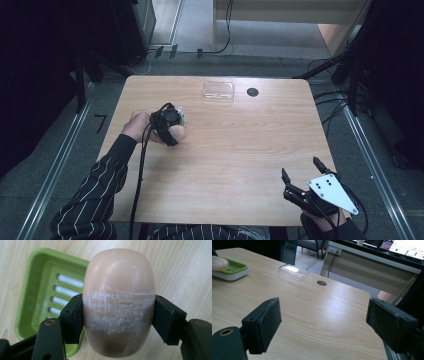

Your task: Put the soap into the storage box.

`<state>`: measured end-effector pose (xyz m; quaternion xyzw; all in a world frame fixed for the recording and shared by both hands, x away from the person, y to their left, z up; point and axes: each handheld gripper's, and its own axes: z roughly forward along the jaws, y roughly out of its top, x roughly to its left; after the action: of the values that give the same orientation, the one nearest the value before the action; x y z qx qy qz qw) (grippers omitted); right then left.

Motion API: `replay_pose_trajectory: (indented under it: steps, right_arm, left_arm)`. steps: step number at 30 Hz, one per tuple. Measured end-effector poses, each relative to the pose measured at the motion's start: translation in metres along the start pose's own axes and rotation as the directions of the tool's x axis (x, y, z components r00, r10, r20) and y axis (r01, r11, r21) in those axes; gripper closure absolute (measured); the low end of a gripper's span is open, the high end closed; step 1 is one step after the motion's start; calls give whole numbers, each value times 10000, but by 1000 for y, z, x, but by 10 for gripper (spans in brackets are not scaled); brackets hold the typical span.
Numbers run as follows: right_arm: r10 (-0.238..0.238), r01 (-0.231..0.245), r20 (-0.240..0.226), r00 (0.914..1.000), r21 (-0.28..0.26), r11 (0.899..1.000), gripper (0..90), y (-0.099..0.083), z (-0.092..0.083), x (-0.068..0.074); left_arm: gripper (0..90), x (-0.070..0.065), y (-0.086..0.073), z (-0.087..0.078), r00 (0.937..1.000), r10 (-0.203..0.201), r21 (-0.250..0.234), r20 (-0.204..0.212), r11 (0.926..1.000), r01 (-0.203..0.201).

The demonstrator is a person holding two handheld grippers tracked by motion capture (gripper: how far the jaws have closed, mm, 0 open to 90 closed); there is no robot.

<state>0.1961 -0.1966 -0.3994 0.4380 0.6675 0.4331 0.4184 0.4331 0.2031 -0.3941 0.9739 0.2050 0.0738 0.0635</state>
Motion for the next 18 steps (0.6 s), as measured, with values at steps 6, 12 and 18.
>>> replay_pose_trajectory:
  steps: [6, 12, 18]
  right_arm:
    - [-5, 4, -77, 10000, -9, 10000, 134, 1, 2, 1]
    - [-73, 73, -106, 9999, 12, 10000, 134, 1, 4, 2]
    - [-81, 82, -121, 9999, 22, 10000, 134, 2, 3, 3]
  left_arm:
    - [332, 9, 1, -3, 9996, 5, -54, -267, 10000, -6]
    - [332, 16, 0, -8, 9988, 80, -137, -489, 9999, -87]
    - [332, 23, -4, -6, 9980, 275, 3, -573, 9996, -276]
